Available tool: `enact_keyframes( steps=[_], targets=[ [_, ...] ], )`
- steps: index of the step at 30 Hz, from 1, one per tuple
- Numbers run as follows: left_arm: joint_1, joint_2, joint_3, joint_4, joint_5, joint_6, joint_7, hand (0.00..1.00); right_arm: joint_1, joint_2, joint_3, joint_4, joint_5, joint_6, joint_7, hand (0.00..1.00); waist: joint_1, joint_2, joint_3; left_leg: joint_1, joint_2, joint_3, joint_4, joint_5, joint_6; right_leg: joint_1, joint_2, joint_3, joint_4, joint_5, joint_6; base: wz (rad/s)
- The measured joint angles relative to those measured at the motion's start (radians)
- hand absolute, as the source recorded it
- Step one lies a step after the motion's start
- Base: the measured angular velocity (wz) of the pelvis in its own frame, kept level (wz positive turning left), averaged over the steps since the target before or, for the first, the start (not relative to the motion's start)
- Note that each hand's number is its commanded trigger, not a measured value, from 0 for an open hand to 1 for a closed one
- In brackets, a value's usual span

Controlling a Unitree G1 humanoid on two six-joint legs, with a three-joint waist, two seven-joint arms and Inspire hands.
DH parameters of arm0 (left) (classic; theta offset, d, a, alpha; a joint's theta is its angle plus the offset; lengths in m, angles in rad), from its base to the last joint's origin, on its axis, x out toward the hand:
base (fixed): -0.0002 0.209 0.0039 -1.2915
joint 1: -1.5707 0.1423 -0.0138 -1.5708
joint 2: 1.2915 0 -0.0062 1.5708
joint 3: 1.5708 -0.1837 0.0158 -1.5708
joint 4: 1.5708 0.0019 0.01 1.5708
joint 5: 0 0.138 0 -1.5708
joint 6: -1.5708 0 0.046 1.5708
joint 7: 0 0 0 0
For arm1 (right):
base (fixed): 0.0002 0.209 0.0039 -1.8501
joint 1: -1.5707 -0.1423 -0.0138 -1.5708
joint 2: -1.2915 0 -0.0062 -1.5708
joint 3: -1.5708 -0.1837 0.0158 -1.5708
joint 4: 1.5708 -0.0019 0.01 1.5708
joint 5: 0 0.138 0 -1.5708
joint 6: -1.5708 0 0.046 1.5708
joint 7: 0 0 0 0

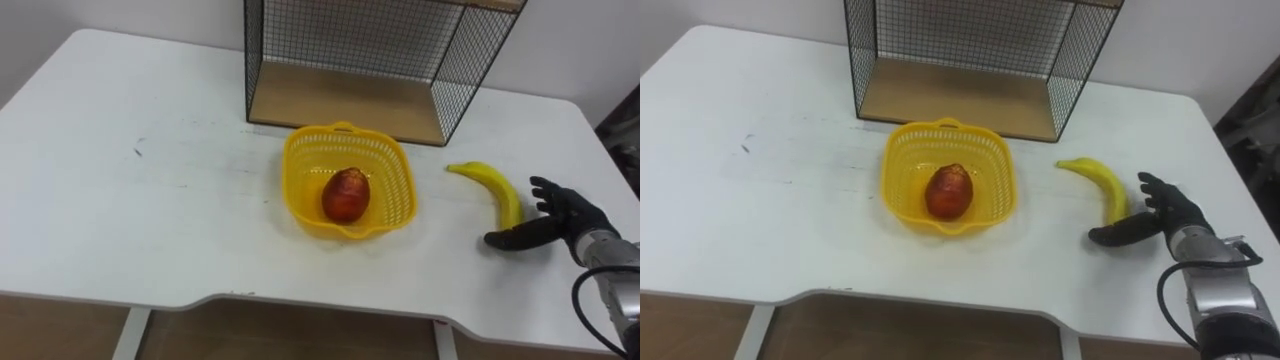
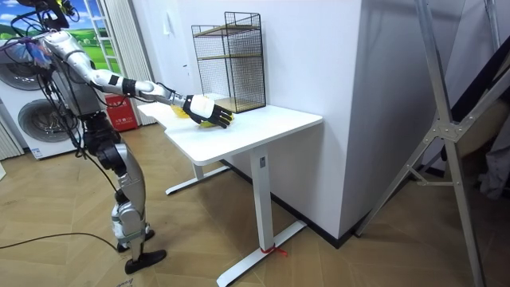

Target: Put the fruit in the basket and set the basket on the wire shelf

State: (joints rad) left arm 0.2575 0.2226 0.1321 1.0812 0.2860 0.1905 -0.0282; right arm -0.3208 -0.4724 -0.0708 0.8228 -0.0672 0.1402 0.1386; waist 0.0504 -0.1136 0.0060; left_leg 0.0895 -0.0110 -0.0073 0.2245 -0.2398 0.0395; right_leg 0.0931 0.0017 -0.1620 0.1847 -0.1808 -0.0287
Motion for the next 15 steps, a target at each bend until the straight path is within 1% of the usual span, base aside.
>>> enact_keyframes(
  steps=[3, 4, 6, 9, 12, 15],
  targets=[
    [0.000, 0.000, 0.000, 0.000, 0.000, 0.000, 0.000, 0.00, 0.000, 0.000, 0.000, 0.014, -0.016, -0.001, -0.007, 0.00, 0.009, 0.005, 0.0020, 0.003, 0.000, -0.002, -0.003, 0.000, 0.000, 0.009, 0.000, -0.005, -0.001, 0.000, 0.000, 0.02],
    [0.003, 0.000, 0.000, 0.000, 0.000, 0.001, 0.000, 0.00, 0.000, 0.000, 0.000, 0.015, -0.022, 0.002, -0.007, 0.00, 0.012, 0.002, -0.0002, 0.002, 0.000, -0.003, -0.004, 0.000, 0.000, 0.009, 0.000, -0.006, -0.001, 0.000, 0.001, 0.03],
    [0.007, 0.000, 0.000, -0.001, 0.001, 0.002, -0.001, 0.00, 0.000, 0.000, 0.001, 0.015, -0.046, 0.002, -0.007, 0.00, 0.013, 0.003, 0.0005, -0.003, -0.001, -0.003, -0.007, 0.000, 0.000, 0.007, 0.001, -0.006, -0.001, 0.000, 0.001, 0.00],
    [0.014, 0.001, 0.000, -0.001, 0.001, 0.006, -0.001, 0.00, 0.000, 0.000, 0.003, 0.016, -0.052, 0.002, -0.008, 0.00, 0.022, 0.004, -0.0005, -0.003, -0.001, -0.003, -0.002, 0.000, 0.000, 0.006, 0.001, -0.007, -0.001, 0.000, 0.000, 0.00],
    [0.015, 0.002, 0.000, -0.001, 0.001, 0.006, -0.001, 0.00, 0.000, 0.000, 0.003, 0.027, -0.050, 0.002, -0.016, 0.00, 0.027, 0.008, -0.0053, -0.001, -0.001, -0.003, -0.001, 0.000, 0.000, 0.007, 0.001, -0.008, -0.001, 0.000, 0.000, 0.00],
    [0.011, 0.002, 0.000, -0.001, 0.000, 0.002, -0.001, 0.00, 0.000, 0.002, 0.003, 0.029, -0.045, 0.002, -0.017, 0.00, 0.031, 0.009, -0.0056, 0.005, -0.001, -0.003, -0.002, 0.000, 0.000, 0.013, 0.001, -0.008, 0.000, 0.000, 0.000, 0.00]
  ],
)
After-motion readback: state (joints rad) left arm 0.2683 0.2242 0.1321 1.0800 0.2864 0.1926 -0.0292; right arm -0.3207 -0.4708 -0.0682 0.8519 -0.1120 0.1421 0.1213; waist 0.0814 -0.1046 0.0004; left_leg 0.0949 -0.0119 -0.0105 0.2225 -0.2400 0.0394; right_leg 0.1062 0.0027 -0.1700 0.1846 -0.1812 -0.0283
